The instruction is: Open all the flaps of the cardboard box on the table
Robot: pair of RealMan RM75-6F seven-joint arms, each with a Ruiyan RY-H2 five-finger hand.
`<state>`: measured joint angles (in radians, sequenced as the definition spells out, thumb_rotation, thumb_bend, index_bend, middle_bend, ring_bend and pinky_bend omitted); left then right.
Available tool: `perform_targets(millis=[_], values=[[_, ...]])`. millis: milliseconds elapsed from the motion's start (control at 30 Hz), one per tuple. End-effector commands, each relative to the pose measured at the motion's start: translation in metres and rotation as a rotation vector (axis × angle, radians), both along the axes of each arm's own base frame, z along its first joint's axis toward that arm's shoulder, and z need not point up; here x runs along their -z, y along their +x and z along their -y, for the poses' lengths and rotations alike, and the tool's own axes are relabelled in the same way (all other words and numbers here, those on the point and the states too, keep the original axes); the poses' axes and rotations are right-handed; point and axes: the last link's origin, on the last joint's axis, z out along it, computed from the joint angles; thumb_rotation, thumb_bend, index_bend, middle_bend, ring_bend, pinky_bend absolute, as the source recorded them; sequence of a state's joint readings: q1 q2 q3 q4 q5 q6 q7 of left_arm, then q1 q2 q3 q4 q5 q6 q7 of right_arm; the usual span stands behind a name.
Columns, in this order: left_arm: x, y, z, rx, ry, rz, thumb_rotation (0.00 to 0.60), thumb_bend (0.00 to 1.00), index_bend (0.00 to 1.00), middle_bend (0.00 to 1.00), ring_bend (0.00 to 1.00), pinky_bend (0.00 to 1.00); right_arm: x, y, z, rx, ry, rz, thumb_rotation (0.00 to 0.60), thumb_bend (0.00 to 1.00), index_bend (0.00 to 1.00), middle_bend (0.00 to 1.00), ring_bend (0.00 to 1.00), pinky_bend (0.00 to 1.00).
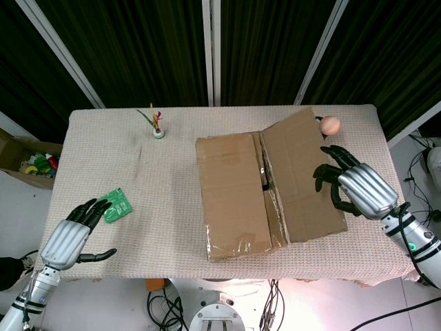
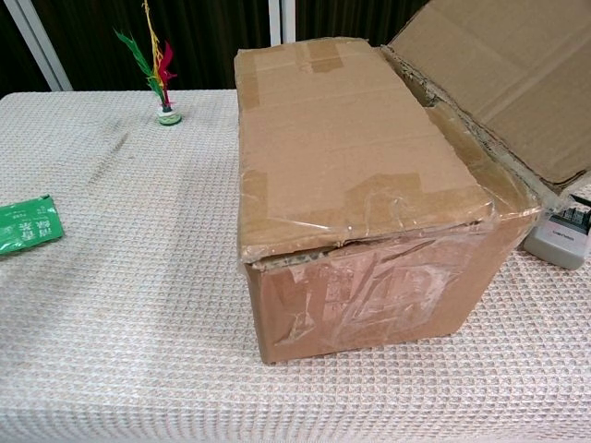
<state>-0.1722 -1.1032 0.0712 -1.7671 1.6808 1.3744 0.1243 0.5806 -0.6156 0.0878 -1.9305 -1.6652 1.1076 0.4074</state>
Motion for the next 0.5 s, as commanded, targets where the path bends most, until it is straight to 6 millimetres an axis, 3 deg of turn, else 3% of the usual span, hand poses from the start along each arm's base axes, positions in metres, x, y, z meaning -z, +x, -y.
perform_targets(millis=[33, 167, 333, 500], values=[[0.0, 0.001, 0.0, 0.001, 0.001, -0.002, 0.0, 0.0, 0.0, 0.06, 0.04, 0.16, -0.01, -0.017, -0.001, 0.04, -0.014, 0.038, 0.6, 0.9, 0.51, 0.38, 0.0, 0.0], [-0.001, 0.003, -0.001, 0.011, 0.006, -0.006, 0.0, 0.0, 0.0, 0.06, 0.04, 0.16, -0.015, -0.023, -0.003, 0.037, -0.026, 0.079, 0.6, 0.89, 0.44, 0.36, 0.0, 0.0], [-0.008, 0.014, -0.008, 0.066, 0.018, -0.025, 0.0, 0.0, 0.0, 0.06, 0.04, 0.16, -0.014, -0.027, -0.008, -0.003, -0.066, 0.118, 0.6, 0.88, 0.22, 0.21, 0.0, 0.0], [-0.019, 0.058, -0.032, 0.232, 0.007, 0.005, 0.0, 0.0, 0.0, 0.07, 0.04, 0.16, -0.01, -0.038, -0.017, -0.001, -0.155, 0.178, 0.591, 0.8, 0.1, 0.09, 0.0, 0.0]])
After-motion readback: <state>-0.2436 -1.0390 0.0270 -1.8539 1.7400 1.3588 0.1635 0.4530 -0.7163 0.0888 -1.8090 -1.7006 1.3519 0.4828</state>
